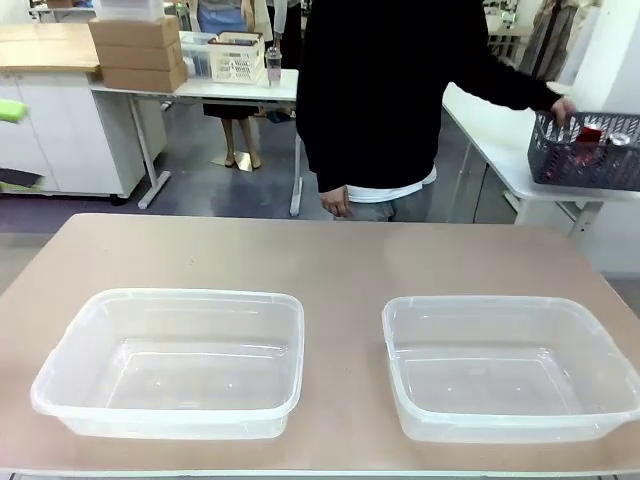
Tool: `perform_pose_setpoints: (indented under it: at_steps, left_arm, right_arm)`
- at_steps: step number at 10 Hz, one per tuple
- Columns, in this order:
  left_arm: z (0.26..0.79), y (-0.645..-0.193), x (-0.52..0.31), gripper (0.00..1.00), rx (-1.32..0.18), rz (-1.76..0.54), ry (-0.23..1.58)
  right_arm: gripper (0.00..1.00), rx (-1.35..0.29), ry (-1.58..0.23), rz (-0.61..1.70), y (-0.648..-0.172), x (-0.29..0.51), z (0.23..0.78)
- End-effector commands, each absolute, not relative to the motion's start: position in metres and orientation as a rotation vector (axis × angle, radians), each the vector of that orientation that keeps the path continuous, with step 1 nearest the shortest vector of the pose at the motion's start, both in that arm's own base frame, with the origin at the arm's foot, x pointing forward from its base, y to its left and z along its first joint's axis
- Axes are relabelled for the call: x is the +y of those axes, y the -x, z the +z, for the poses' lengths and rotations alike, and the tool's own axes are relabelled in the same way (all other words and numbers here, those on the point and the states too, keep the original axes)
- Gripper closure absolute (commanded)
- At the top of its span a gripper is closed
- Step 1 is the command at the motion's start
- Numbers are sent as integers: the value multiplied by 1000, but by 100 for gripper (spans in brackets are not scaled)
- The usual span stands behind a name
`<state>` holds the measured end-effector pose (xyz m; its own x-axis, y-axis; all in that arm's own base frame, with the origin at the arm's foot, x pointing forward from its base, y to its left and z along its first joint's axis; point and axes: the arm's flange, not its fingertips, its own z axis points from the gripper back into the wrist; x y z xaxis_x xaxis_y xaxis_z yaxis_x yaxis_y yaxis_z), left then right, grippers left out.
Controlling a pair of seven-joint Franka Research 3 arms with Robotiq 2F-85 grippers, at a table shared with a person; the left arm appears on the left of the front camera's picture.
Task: Sort the waste into each basket.
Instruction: Pick up the Organizing box on the left side of the table and lift it.
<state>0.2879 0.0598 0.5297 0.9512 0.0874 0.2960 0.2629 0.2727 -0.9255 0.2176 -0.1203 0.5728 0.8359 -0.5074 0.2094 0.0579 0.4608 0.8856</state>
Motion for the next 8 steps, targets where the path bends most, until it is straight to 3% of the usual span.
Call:
perform_pose_setpoints:
  at_steps: [1,6,8]
  left_arm:
    - [536,-287,33,0,-326,-278,1206]
    - [534,-285,27,0,-296,-264,1183]
    - [558,-287,16,0,-133,-295,925]
  right_arm:
    - [0,-487,-973,-199,-222,-97,579]
    - [0,-472,-952,-207,-222,-89,577]
    - [0,-363,-856,-62,-266,11,599]
